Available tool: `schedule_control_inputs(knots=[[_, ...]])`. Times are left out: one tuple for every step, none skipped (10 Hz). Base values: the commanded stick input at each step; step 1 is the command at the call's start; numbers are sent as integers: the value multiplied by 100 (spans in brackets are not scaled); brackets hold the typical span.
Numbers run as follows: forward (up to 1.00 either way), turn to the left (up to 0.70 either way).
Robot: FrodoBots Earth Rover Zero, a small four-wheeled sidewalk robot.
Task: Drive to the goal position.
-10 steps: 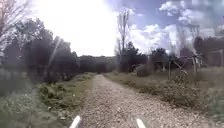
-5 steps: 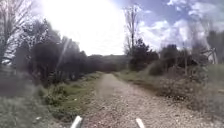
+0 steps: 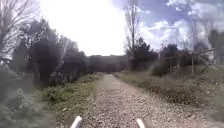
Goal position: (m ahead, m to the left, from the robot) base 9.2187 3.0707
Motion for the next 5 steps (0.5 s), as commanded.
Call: schedule_control_inputs(knots=[[85,0],[85,0],[85,0],[84,0],[74,0]])
